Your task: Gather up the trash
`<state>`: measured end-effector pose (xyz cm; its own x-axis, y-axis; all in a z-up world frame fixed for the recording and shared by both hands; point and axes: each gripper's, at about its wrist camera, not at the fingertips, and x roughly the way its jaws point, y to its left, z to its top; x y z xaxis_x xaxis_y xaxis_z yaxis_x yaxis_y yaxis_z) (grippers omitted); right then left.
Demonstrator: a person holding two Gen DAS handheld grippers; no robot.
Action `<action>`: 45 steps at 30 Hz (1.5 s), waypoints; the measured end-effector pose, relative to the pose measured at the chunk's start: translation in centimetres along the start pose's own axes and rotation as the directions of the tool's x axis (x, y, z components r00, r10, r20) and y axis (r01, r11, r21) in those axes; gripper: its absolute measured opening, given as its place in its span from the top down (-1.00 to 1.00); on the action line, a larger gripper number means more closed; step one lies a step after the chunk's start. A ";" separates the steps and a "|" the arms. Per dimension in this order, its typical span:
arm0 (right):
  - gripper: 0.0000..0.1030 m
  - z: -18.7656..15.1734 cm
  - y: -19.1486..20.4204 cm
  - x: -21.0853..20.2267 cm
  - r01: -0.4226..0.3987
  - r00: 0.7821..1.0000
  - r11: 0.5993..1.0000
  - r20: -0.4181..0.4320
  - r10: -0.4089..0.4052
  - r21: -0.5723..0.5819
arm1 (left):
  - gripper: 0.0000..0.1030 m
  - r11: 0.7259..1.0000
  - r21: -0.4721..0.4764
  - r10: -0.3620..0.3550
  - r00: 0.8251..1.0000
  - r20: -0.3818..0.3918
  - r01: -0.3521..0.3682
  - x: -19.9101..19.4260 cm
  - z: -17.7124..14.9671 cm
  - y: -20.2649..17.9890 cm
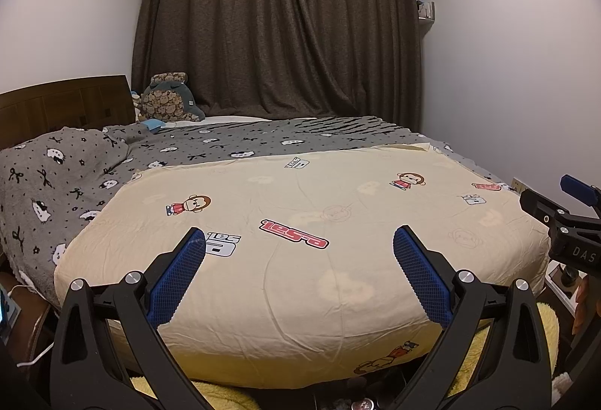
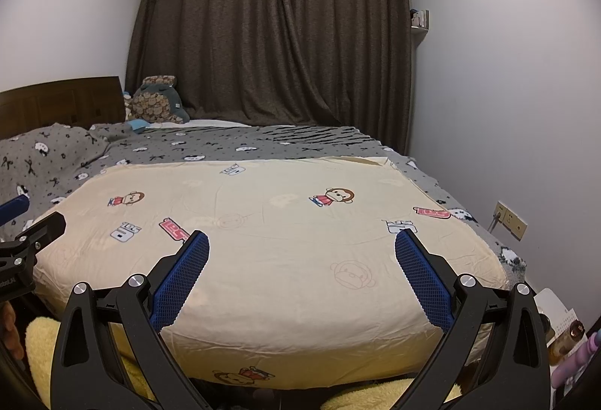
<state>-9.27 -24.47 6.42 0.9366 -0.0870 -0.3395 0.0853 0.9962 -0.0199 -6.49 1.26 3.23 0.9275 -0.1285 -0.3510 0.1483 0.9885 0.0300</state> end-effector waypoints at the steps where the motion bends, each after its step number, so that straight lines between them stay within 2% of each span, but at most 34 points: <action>1: -0.93 0.0 0.0 0.0 0.000 1.000 1.000 0.000 0.000 0.000 | -0.84 1.000 0.000 0.000 1.000 0.000 0.000 0.0 0.0 0.0; 34: -0.93 0.1 -0.2 0.3 0.008 1.000 1.000 -0.008 -0.008 -0.003 | -0.84 1.000 0.008 0.003 1.000 -0.003 -0.003 -0.1 0.0 0.5; 41: -0.93 0.1 -0.3 0.4 0.009 1.000 1.000 -0.010 -0.009 -0.004 | -0.84 0.999 0.021 0.028 1.000 -0.005 -0.028 -0.1 0.0 0.7; 45: -0.93 -0.2 -0.5 0.5 0.011 1.000 1.000 -0.013 -0.011 -0.002 | -0.84 1.000 -0.008 0.003 1.000 -0.005 -0.003 -0.4 0.0 1.2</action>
<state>-8.92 -24.99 6.12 0.9311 -0.0982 -0.3513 0.0953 0.9951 -0.0256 -6.63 2.46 3.42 0.9264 -0.1249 -0.3553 0.1423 0.9895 0.0232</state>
